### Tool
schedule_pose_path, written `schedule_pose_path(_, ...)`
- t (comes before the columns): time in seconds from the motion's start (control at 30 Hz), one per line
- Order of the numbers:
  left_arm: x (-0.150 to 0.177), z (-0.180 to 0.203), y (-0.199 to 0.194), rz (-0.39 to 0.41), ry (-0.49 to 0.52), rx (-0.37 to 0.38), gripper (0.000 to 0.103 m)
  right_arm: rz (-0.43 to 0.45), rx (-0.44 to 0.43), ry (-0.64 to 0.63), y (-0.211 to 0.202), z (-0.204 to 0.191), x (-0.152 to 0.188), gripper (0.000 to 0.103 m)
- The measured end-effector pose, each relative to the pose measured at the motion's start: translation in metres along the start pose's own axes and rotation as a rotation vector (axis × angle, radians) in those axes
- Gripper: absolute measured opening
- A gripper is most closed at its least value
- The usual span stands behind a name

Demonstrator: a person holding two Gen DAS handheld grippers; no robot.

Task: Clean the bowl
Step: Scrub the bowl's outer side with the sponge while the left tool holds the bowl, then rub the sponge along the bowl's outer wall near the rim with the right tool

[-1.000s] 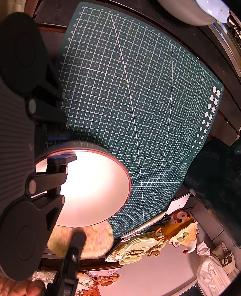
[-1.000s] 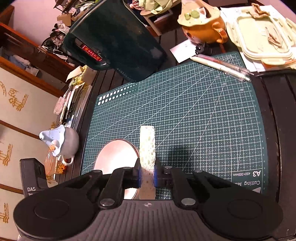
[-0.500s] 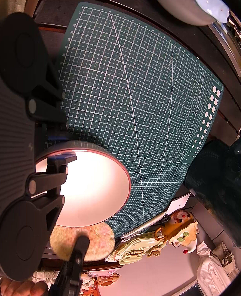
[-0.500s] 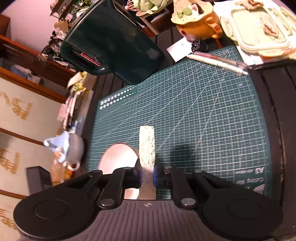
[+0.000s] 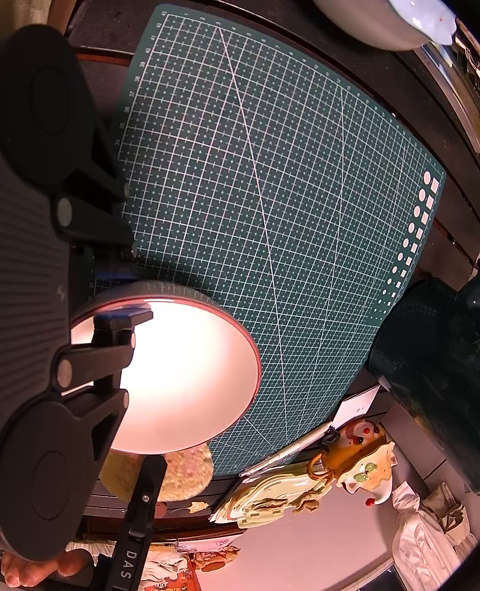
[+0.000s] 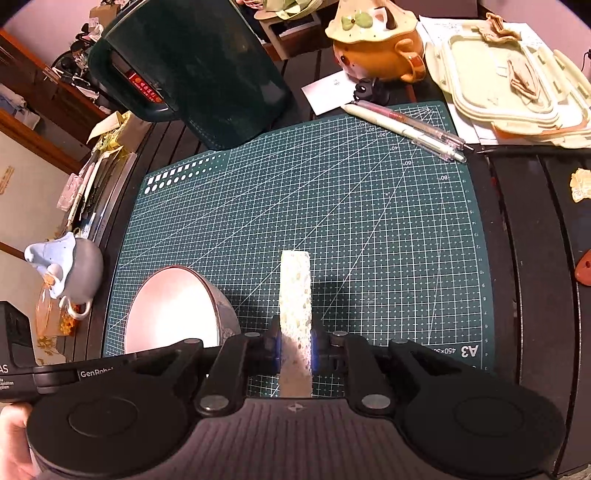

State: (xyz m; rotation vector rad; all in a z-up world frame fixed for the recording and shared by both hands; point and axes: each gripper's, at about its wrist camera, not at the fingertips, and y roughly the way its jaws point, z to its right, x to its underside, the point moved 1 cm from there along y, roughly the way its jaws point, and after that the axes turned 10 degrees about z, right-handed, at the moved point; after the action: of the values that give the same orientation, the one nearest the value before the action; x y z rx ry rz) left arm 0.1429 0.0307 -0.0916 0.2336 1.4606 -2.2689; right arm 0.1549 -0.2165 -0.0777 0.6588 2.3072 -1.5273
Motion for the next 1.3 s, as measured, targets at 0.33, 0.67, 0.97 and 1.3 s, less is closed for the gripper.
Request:
schedule_pose_path(0.33, -0.002, 0.000, 0.001, -0.001, 0.001, -0.001, 0.015, -0.033, 0.027, -0.033, 0.005, -0.003, 0.003, 0.019)
schedule_pose_path(0.67, -0.002, 0.000, 0.001, 0.000, -0.005, 0.000, 0.015, 0.012, 0.025, -0.045, -0.005, -0.005, 0.001, 0.010)
schedule_pose_path(0.97, -0.002, 0.000, 0.001, 0.000, -0.003, 0.001, 0.015, 0.041, -0.176, 0.082, -0.023, 0.001, -0.009, 0.009)
schedule_pose_path(1.3, -0.003, 0.000, 0.001, 0.000, 0.001, 0.000, 0.015, -0.026, -0.196, 0.186, 0.005, 0.010, -0.004, 0.008)
